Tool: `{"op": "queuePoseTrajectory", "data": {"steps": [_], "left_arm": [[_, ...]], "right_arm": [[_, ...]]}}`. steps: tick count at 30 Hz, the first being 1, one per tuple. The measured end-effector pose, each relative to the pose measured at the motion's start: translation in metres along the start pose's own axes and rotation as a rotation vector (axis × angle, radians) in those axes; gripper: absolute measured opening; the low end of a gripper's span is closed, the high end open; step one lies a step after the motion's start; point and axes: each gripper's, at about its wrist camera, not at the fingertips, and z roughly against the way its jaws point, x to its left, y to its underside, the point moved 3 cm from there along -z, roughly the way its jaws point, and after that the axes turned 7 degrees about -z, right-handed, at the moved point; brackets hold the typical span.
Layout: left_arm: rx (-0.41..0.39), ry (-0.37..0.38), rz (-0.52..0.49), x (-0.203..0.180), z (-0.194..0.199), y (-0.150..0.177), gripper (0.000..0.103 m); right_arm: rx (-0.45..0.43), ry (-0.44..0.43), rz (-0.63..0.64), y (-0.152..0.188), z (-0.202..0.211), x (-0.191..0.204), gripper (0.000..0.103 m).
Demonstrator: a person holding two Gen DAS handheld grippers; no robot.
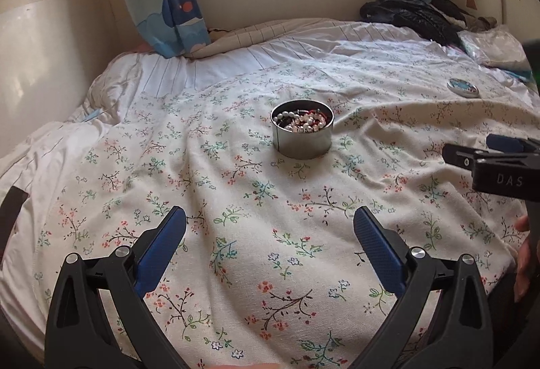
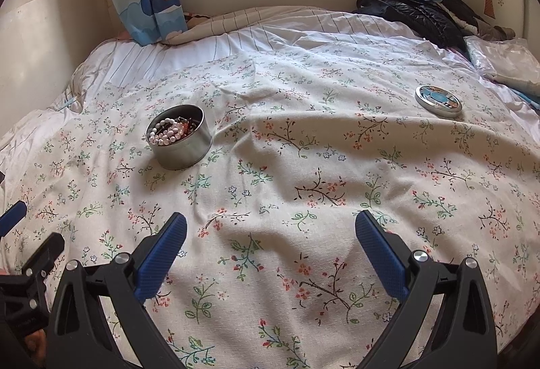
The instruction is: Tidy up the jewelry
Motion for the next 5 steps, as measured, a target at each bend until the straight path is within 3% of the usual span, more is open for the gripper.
{"op": "queuePoseTrajectory", "data": {"steps": [2, 5], "left_arm": [[0.04, -0.024, -0.014, -0.004, -0.0055, 0.0029, 0.096], [0.014, -0.03, -0.014, -0.0041, -0.0002, 0.0046, 0.096]], "right_arm": [[-0.005, 0.006, 0.006, 0.0, 0.0008, 0.0009, 0.096], [-0.012, 0.016, 0.013, -0.0007, 0.0015, 0.0017, 0.096]]}}
